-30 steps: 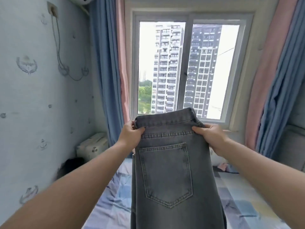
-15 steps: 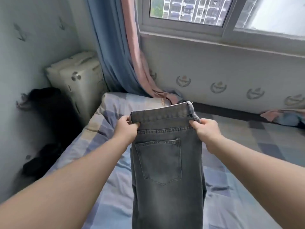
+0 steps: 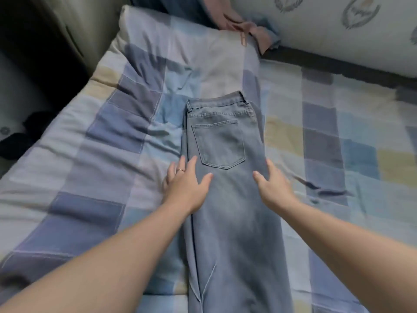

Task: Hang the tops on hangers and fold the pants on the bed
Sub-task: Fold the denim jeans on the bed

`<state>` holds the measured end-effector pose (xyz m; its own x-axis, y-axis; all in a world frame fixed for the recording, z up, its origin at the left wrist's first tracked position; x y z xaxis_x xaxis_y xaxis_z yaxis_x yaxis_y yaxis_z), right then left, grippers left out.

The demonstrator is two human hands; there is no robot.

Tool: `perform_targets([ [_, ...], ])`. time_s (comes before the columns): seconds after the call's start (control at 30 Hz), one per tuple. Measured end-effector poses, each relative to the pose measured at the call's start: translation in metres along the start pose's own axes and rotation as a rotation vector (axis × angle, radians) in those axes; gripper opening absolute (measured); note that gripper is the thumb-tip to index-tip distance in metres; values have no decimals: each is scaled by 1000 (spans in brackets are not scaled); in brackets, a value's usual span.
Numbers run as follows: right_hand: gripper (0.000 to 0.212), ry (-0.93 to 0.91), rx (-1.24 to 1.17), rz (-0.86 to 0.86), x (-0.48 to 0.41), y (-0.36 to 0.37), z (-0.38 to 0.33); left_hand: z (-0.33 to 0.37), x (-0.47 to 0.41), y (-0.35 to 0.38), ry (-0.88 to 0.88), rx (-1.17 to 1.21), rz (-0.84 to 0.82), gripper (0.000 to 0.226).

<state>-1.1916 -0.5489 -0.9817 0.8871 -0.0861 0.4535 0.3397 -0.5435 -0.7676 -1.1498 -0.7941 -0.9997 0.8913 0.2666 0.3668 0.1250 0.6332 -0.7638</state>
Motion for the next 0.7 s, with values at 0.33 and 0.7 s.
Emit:
perform_targets([
  [0.33, 65, -13, 226, -171, 87, 61, 86, -24, 145, 94, 99, -225, -106, 74],
  [0.7, 62, -10, 173, -338, 231, 117, 210, -53, 330, 161, 87, -315, -56, 72],
])
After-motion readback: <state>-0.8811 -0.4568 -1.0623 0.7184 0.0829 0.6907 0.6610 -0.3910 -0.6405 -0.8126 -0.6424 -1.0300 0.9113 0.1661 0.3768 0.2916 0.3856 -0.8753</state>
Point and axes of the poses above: each hand's wrist, its own x-axis away from the middle knuckle, its own y-axis out of the palm, z = x × y, the point moved 10 cm from there along -x, towards the middle knuckle, and after that the axes turned 1 degree about x, right-handed, at the moved point
